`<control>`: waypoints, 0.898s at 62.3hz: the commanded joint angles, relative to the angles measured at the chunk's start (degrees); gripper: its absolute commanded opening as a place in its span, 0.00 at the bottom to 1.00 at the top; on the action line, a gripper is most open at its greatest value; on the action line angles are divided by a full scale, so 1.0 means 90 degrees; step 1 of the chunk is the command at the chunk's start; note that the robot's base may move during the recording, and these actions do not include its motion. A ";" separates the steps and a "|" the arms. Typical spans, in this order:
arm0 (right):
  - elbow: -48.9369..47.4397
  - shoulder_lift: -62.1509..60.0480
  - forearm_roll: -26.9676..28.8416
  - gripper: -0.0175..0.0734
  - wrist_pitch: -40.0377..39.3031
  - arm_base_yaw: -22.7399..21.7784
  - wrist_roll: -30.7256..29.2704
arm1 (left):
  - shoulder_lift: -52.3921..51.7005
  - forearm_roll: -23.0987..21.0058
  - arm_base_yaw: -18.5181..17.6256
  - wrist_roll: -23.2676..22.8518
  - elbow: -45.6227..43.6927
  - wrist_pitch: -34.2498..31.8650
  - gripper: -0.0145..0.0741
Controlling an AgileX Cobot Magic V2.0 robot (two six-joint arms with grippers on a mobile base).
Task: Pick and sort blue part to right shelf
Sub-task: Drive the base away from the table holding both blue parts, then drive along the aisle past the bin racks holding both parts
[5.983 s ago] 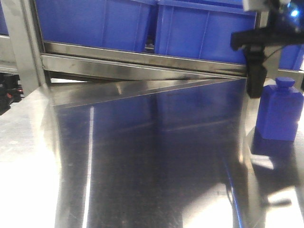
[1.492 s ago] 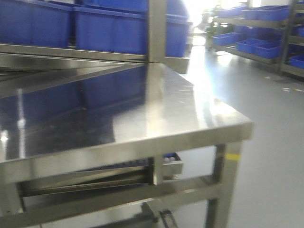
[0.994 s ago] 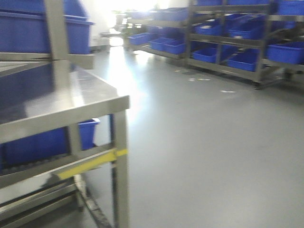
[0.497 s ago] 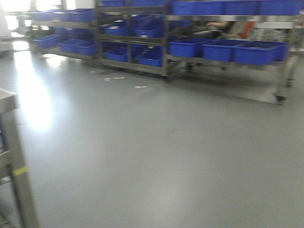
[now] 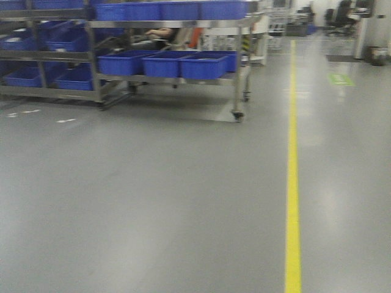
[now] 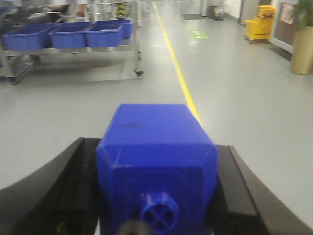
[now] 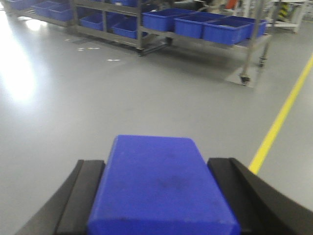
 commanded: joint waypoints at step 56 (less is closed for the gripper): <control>-0.0163 0.0089 -0.0151 0.50 -0.0581 -0.0015 -0.0039 | 0.0093 0.0104 -0.0049 -0.0070 -0.0166 -0.0572 0.52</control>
